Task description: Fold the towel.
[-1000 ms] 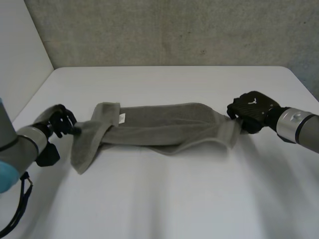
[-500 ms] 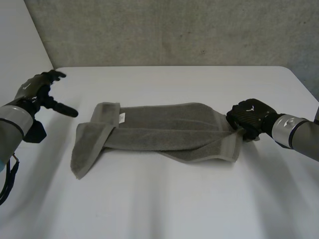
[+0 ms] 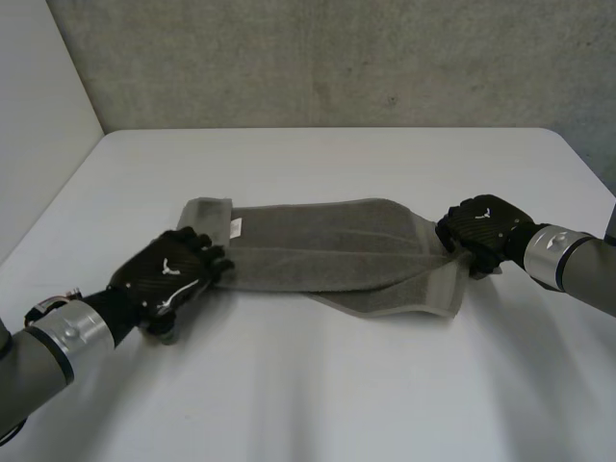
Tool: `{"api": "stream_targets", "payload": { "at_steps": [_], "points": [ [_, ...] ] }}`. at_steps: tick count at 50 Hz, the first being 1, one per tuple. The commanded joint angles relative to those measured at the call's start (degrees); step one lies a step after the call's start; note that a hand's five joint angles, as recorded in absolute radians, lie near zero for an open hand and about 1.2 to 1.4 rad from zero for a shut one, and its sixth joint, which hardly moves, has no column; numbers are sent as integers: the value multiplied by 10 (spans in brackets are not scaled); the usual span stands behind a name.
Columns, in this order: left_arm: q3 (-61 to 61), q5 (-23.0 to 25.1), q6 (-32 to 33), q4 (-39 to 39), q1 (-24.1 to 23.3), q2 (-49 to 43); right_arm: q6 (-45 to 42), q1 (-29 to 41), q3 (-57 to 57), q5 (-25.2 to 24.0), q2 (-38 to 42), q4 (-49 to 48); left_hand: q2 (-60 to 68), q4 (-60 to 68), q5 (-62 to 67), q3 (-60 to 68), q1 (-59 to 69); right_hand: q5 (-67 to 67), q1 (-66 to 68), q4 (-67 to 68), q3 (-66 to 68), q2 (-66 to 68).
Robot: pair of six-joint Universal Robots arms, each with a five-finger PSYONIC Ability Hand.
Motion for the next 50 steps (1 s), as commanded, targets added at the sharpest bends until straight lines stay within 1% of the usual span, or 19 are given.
{"api": "stream_targets", "payload": {
  "at_steps": [1, 2, 4, 10, 13, 15, 16, 17, 18, 20, 23, 31, 35, 40, 43, 46, 48, 49, 50],
  "points": [
    [7, -48, 162, 1, -16, -60, 0, 0, 1, 0, 0, 0, -1, 0, -4, -1, 0, -10, -18, -22, -21, -27],
    [7, -48, 163, 1, -17, -61, 0, 0, 1, 0, 0, 0, -1, 0, -4, -1, 0, -10, -18, -22, -21, -27],
    [10, -70, 192, 4, -22, -76, 0, 0, 1, 0, 0, 0, 1, 2, -2, 0, 1, -13, -21, -25, -25, -31],
    [31, -86, 193, 8, -24, -93, 0, 0, 3, 0, 1, -1, 13, 13, 10, 12, 13, -13, -21, -25, -25, -31],
    [47, -92, 175, 9, -24, -101, 0, 0, 3, 0, 1, -1, 51, 52, 49, 51, 52, -15, -23, -27, -27, -32],
    [67, -99, 134, 14, -24, -109, 0, 0, 4, 0, 2, -1, 122, 122, 119, 121, 122, -15, -23, -27, -27, -32],
    [67, -99, 134, 14, -24, -109, 0, 0, 4, 0, 2, -1, 122, 123, 119, 122, 123, -15, -23, -27, -27, -32],
    [77, -104, 110, 19, -23, -112, -1, 0, 5, 0, 1, -1, 139, 139, 136, 138, 139, -15, -23, -27, -27, -32],
    [77, -104, 110, 19, -23, -112, -1, 0, 5, 0, 1, -1, 139, 139, 136, 138, 139, -15, -23, -27, -27, -32],
    [96, -118, 75, 32, -22, -119, -1, 0, 6, 1, 1, -1, 160, 161, 158, 160, 161, -16, -25, -28, -28, -34],
    [112, -134, 55, 48, -21, -120, -1, 0, 7, 1, 1, 0, 167, 168, 165, 167, 168, -16, -25, -28, -28, -34],
    [144, -158, 53, 75, -14, -138, -1, 0, 9, 1, 2, -1, 166, 166, 163, 165, 166, -20, -28, -32, -32, -37],
    [153, -162, 53, 74, -10, -149, -3, 0, 9, 2, 2, -1, 166, 166, 163, 165, 166, -20, -28, -32, -32, -37],
    [157, -164, 54, 75, 11, -155, -3, 0, 7, 3, 4, -4, 164, 165, 161, 164, 165, -20, -28, -32, -32, -37],
    [160, -164, 54, 75, 12, -155, -2, 0, 6, 5, 4, -6, 162, 163, 160, 162, 163, -20, -28, -32, -32, -37],
    [169, -165, 54, 76, 17, -160, 0, 0, 3, 20, 6, -14, 156, 156, 153, 155, 156, -18, -26, -30, -30, -36],
    [176, -165, 54, 70, 24, -173, 6, 0, 0, 58, 10, -27, 154, 155, 151, 154, 154, -6, -15, -18, -18, -24],
    [177, -165, 54, 70, 24, -173, 6, 0, 0, 58, 10, -27, 154, 155, 151, 154, 154, -6, -15, -18, -18, -24],
    [178, -165, 54, 69, 25, -177, 11, 0, -2, 76, 10, -36, 151, 151, 148, 150, 151, 5, -3, -7, -6, -12]
  ]
}}
